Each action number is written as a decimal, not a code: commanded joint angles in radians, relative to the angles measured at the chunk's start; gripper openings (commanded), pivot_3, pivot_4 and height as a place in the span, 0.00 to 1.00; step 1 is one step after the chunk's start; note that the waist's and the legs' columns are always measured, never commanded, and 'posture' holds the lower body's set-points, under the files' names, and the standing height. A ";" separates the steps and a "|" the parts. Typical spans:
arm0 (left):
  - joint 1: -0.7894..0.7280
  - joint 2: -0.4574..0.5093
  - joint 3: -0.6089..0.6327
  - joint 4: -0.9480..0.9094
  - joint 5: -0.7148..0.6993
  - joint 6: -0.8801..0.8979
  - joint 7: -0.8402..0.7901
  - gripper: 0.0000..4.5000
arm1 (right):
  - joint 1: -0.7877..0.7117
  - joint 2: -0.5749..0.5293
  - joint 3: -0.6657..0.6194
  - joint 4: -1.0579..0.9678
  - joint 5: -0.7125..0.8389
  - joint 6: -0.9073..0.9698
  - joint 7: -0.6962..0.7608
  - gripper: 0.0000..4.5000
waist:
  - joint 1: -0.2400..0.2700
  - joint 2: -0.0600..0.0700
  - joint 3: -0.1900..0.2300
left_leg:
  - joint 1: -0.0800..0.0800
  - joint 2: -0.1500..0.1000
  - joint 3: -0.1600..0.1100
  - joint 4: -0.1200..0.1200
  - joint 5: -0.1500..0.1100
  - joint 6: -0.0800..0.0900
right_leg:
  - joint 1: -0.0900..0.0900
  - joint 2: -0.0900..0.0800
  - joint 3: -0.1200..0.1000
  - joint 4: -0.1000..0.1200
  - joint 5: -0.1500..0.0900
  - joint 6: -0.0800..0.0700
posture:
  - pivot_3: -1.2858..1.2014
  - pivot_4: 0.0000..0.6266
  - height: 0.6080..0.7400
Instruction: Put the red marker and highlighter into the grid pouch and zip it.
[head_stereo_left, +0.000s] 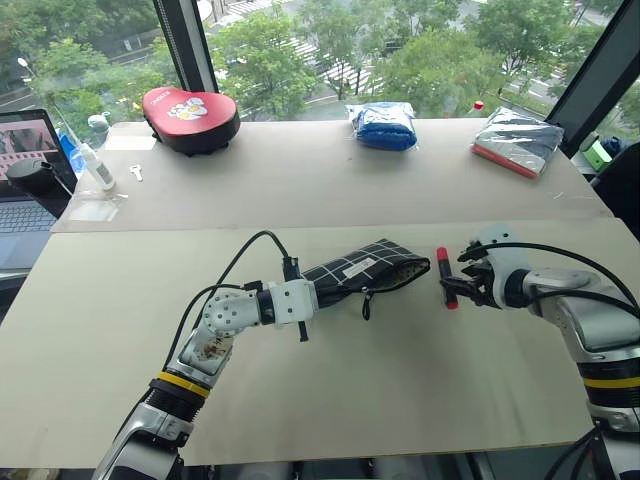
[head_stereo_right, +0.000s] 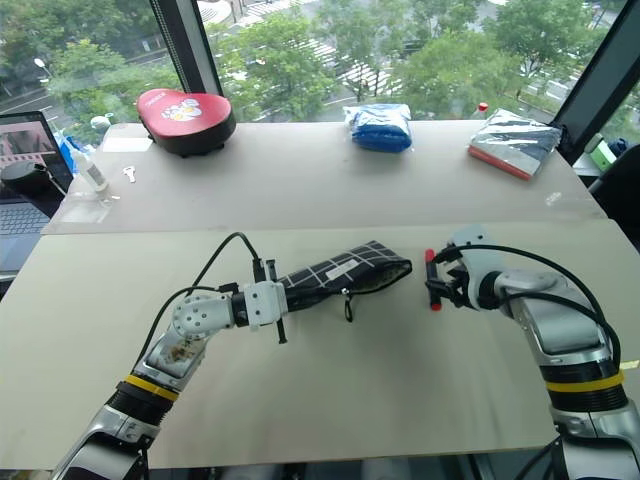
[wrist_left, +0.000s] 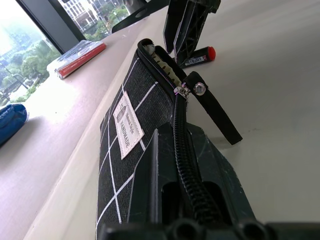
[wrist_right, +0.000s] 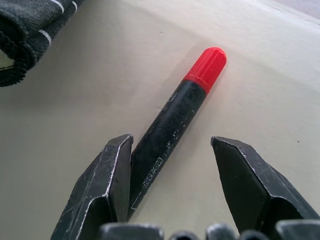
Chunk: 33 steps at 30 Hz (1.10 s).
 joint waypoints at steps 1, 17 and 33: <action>0.001 0.000 0.008 -0.040 -0.004 -0.005 0.013 0.00 | -0.015 0.020 0.005 0.043 -0.024 -0.030 -0.014 0.63 | 0.000 0.000 0.000 | 0.000 0.000 0.000 0.000 0.000 0.000 | 0.000 0.000 0.000 0.000 0.000 0.000 | 0.52 0.24 1.00; -0.009 0.001 0.011 -0.032 -0.001 -0.012 0.018 0.00 | -0.006 0.021 -0.057 0.115 -0.056 -0.138 -0.038 0.11 | 0.002 -0.001 -0.001 | 0.003 0.000 -0.001 0.001 0.000 0.001 | 0.004 0.000 0.000 0.000 0.000 0.000 | 0.52 0.24 1.00; -0.033 0.002 0.012 0.003 -0.012 -0.031 -0.007 0.00 | 0.183 -0.381 -0.091 -0.203 -0.068 -0.664 0.499 0.11 | 0.000 0.001 0.000 | 0.001 0.000 0.001 0.001 -0.001 0.002 | 0.002 0.000 0.001 -0.001 0.000 0.001 | 0.52 0.24 1.00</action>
